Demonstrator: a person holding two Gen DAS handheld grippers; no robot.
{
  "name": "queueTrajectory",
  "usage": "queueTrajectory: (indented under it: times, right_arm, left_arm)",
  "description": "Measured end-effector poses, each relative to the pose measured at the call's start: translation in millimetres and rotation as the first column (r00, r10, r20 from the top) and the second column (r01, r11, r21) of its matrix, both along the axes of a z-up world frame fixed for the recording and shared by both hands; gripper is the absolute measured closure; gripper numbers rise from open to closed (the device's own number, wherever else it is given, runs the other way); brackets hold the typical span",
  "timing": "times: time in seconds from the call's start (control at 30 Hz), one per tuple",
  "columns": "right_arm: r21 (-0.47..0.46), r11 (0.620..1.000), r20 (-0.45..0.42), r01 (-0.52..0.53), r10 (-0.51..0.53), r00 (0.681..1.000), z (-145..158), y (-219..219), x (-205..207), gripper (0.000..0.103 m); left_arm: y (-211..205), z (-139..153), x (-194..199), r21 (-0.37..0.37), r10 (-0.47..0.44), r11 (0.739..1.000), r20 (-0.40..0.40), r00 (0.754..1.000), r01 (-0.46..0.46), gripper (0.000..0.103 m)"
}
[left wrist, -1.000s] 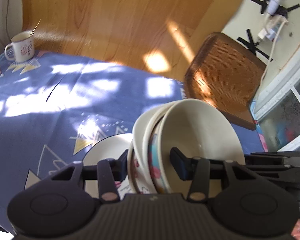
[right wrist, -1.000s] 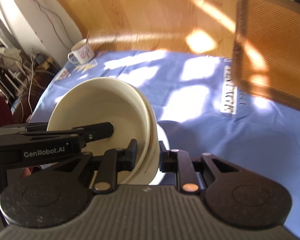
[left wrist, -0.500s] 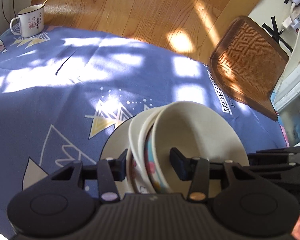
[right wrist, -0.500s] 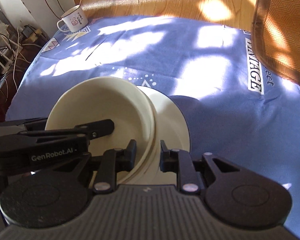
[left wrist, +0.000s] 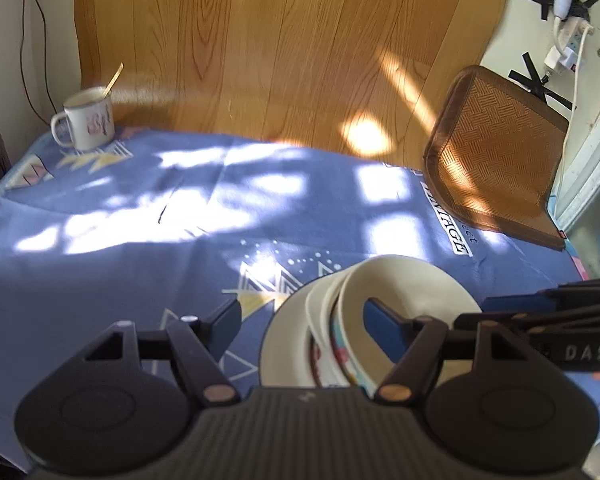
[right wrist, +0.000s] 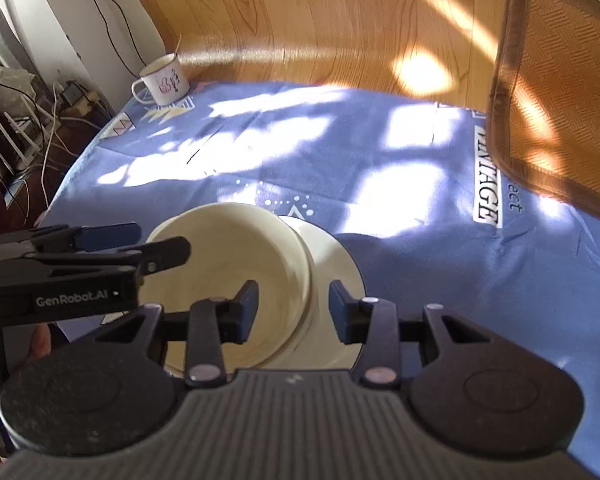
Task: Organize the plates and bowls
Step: 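Carry the nested bowls with both tools onto the feather plate stack, then open both tools and withdraw them from the bowl stack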
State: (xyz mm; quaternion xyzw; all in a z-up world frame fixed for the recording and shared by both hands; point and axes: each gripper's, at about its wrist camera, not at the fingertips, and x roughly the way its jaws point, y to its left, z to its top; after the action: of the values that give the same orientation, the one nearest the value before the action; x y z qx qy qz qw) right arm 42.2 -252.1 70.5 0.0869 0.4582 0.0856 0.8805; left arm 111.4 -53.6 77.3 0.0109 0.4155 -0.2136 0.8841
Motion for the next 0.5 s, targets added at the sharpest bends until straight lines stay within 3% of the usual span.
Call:
queueTrajectory:
  times: [0.3, 0.5]
  right_arm:
    - [0.003, 1.0, 0.088, 0.019, -0.019, 0.996, 17.2, -8.3, -47.4, 0.061]
    - [0.011, 1.0, 0.181, 0.004, -0.006, 0.983, 18.6, -4.1, -88.6, 0.061]
  left_arm:
    - [13.6, 10.1, -47.1, 0.075, -0.012, 0.997, 0.159, 0.987, 0.0, 0.029]
    - [24.2, 24.8, -81.9, 0.032, 0.024, 0.999, 0.281, 0.959, -0.034, 0.015]
